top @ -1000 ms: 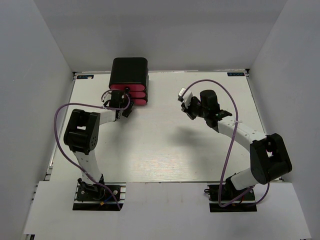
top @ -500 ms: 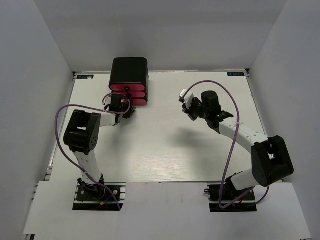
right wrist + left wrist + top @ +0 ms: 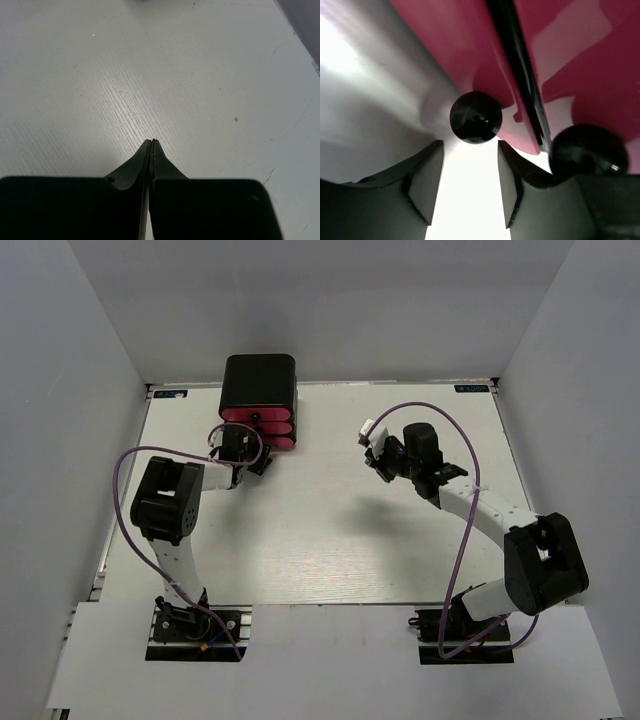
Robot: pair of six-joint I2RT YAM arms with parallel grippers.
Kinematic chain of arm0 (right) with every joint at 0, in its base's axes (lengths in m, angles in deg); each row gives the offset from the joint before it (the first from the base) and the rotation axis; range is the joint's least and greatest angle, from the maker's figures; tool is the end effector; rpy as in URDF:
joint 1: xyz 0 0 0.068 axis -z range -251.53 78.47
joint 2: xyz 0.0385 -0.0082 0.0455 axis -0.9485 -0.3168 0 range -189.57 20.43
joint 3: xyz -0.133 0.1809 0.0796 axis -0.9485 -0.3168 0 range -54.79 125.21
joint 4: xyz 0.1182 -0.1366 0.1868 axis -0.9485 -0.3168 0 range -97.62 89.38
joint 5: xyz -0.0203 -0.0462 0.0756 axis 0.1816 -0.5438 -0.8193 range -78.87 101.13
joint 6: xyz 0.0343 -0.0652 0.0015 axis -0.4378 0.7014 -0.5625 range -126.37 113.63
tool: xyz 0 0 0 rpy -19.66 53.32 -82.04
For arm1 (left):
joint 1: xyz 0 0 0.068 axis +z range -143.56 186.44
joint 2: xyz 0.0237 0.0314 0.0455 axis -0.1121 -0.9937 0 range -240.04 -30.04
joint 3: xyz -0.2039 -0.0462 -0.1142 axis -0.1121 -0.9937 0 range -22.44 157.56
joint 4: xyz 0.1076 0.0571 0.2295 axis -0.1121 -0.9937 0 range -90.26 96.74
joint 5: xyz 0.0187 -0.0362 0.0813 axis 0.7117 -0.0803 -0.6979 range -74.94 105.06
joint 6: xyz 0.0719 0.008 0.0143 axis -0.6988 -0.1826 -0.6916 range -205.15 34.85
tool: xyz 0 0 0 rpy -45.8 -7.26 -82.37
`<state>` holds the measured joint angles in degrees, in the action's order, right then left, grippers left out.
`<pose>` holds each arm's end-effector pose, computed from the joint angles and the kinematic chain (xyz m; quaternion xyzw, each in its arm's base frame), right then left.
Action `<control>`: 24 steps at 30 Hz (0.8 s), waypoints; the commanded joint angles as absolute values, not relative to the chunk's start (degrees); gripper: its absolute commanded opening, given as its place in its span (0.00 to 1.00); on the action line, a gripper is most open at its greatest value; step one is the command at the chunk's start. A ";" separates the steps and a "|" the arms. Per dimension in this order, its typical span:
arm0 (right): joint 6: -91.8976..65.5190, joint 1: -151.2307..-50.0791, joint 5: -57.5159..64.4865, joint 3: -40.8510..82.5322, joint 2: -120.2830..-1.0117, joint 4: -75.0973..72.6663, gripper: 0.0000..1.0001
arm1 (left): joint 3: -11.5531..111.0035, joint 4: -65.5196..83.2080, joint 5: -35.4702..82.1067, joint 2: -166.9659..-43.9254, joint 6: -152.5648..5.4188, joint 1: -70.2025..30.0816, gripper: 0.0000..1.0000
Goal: Sort the stationery into containers
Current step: Move the storage box to the center of the board, then reset both arms
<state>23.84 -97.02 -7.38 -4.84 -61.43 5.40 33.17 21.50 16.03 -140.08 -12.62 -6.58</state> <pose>0.3030 0.1661 0.2038 -0.4663 0.6997 0.1146 0.5290 0.3826 -0.0895 0.0783 -0.4461 0.7875 -0.2944 0.3069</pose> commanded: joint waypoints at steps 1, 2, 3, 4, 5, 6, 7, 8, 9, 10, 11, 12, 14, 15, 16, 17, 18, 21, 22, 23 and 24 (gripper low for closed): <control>23.95 -96.67 -7.77 -5.05 -59.28 5.97 0.00 | 35.48 22.65 16.46 -141.30 -11.24 -6.92 0.59; 24.12 -96.58 -7.86 -5.13 -59.20 5.88 0.00 | 36.09 22.65 16.46 -141.92 -11.24 -6.92 0.59; 24.21 -96.58 -7.86 -5.22 -59.20 5.88 0.00 | 36.61 22.65 16.46 -141.92 -11.24 -6.92 0.61; 24.47 -96.58 -7.77 -5.22 -59.11 5.88 0.00 | 36.62 22.65 16.46 -141.92 -11.24 -6.92 0.61; 24.21 -96.49 -7.77 -5.31 -59.28 5.97 0.00 | 36.62 22.65 16.46 -142.45 -11.24 -6.92 0.62; 24.39 -96.58 -7.86 -5.31 -59.11 5.88 0.00 | 37.14 22.65 16.46 -142.45 -11.24 -6.92 0.62; 24.47 -96.40 -7.77 -5.31 -59.19 5.88 0.00 | 37.15 22.65 16.46 -142.45 -11.24 -6.92 0.62; 24.39 -96.40 -7.86 -5.31 -59.20 5.88 0.00 | 37.15 22.65 16.46 -142.45 -11.24 -6.92 0.62; 24.39 -96.49 -7.77 -5.22 -59.20 5.88 0.00 | 37.15 22.65 16.46 -142.45 -11.24 -6.92 0.62; 24.39 -96.49 -7.77 -5.31 -59.28 5.97 0.00 | 37.15 22.65 16.99 -142.45 -11.24 -6.92 0.62; 24.30 -96.49 -8.03 -5.40 -59.28 6.06 0.00 | 36.01 22.65 16.99 -141.93 -11.24 -6.92 0.58; 24.39 -96.31 -7.95 -5.31 -59.37 5.89 0.00 | 35.39 23.34 16.99 -140.97 -11.24 -6.92 0.56; 24.39 -96.49 -8.03 -5.40 -59.28 6.06 0.00 | 32.86 24.58 16.99 -139.65 -11.24 -6.92 0.47; 24.39 -96.40 -8.12 -5.66 -59.46 5.97 0.00 | 32.06 24.58 16.99 -138.94 -11.24 -7.44 0.45; 24.39 -96.49 -8.12 -5.66 -59.46 6.06 0.00 | 30.31 24.58 16.99 -137.63 -11.24 -7.45 0.43; 24.39 -96.23 -8.12 -5.84 -59.37 5.97 0.00 | 29.51 24.58 16.38 -136.92 -11.24 -7.45 0.38; 24.47 -96.40 -8.30 -5.93 -59.37 6.15 0.00 | 28.63 24.58 15.68 -136.22 -11.24 -7.45 0.35; 24.39 -96.40 -8.47 -5.93 -59.55 6.15 0.00 | 26.51 23.89 14.45 -134.55 -10.71 -7.45 0.34; 24.39 -96.31 -8.39 -6.01 -59.55 6.23 0.00 | 25.82 23.36 14.44 -134.54 -10.71 -7.45 0.34; 24.39 -96.40 -8.56 -5.93 -59.63 6.06 0.00 | 25.81 21.96 14.44 -134.54 -10.71 -7.45 0.34; 24.39 -96.31 -8.39 -5.84 -59.72 6.23 0.00 | 25.81 21.16 13.75 -134.54 -10.71 -6.84 0.38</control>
